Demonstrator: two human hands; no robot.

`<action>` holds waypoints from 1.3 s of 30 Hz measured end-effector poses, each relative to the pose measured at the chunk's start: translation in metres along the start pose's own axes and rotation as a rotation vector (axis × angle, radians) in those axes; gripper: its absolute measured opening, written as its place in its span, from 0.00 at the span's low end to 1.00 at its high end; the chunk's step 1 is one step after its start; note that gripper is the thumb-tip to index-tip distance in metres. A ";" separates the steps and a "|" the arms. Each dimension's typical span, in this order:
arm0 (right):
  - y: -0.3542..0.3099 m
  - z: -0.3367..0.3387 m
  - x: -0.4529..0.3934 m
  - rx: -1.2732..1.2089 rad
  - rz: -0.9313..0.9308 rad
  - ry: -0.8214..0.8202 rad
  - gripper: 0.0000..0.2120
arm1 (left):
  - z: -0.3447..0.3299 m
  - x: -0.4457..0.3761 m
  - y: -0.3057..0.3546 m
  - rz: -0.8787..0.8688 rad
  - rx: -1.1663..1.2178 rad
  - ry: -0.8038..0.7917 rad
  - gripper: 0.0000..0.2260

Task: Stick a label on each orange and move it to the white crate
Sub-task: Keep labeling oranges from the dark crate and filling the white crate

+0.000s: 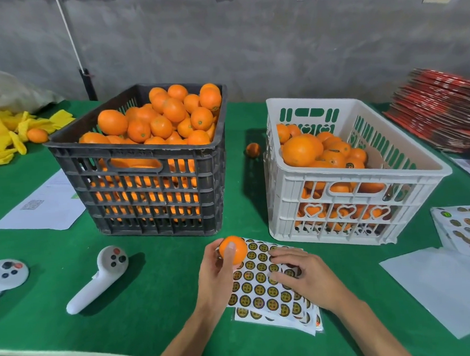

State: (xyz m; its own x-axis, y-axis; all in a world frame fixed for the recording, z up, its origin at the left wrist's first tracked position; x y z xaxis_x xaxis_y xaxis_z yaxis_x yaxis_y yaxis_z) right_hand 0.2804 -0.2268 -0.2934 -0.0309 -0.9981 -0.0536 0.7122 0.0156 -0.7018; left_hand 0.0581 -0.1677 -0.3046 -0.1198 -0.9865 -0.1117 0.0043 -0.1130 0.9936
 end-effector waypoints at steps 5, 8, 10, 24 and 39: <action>-0.002 -0.001 0.000 0.097 0.064 -0.014 0.30 | -0.008 0.005 0.014 -0.097 -0.122 -0.044 0.17; -0.010 -0.001 -0.002 0.144 0.128 -0.035 0.26 | -0.024 0.008 0.016 -0.084 -0.174 -0.150 0.19; -0.013 -0.001 -0.002 0.139 0.149 -0.033 0.23 | -0.028 0.009 0.014 -0.073 -0.190 -0.185 0.20; -0.019 0.001 -0.010 0.192 0.186 -0.042 0.24 | -0.021 0.005 0.010 -0.074 -0.215 -0.211 0.26; -0.037 0.008 -0.005 0.249 0.212 0.167 0.12 | -0.020 0.005 0.007 -0.047 -0.250 -0.217 0.22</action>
State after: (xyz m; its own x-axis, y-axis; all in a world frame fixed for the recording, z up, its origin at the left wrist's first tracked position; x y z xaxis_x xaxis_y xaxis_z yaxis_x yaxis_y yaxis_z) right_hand 0.2593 -0.2229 -0.2614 0.0359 -0.9503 -0.3093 0.8631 0.1855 -0.4697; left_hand 0.0775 -0.1754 -0.2980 -0.3342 -0.9343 -0.1244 0.2343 -0.2102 0.9492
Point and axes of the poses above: each hand's wrist, its own x-axis away from the middle knuckle, its own z-axis out of the back of the hand, y = z × x, the point moved 5 cm from there along -x, towards the middle knuckle, and after that the axes turned 5 degrees about -z, right-handed, at the moved point
